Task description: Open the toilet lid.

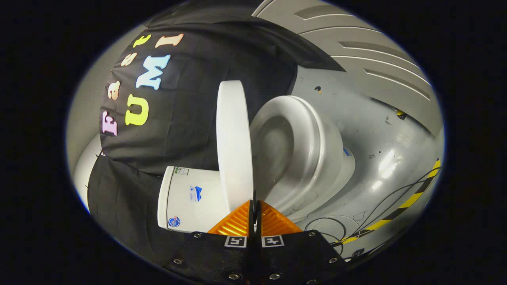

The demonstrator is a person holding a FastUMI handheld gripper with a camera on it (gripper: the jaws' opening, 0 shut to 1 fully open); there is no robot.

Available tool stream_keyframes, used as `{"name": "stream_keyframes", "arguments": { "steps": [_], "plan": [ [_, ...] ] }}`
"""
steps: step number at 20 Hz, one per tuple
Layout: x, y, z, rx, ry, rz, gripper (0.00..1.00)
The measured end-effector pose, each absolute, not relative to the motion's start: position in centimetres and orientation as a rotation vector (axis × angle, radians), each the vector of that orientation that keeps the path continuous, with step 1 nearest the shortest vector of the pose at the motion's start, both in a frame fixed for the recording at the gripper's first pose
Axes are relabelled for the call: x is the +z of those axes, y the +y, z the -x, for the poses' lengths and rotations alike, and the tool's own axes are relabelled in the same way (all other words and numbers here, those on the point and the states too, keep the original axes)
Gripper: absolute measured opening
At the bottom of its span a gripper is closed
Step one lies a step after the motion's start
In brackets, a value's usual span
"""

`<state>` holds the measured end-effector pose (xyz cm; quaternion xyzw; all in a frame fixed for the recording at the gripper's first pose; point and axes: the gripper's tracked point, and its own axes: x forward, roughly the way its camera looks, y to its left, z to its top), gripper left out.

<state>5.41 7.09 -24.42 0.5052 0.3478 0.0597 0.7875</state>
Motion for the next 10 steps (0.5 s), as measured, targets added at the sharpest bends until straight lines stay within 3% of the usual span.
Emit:
{"name": "stream_keyframes", "arguments": {
  "steps": [10],
  "plan": [
    [-20.4, 9.1, -5.6, 0.097, 0.699, -0.953, 0.00]
  ]
}}
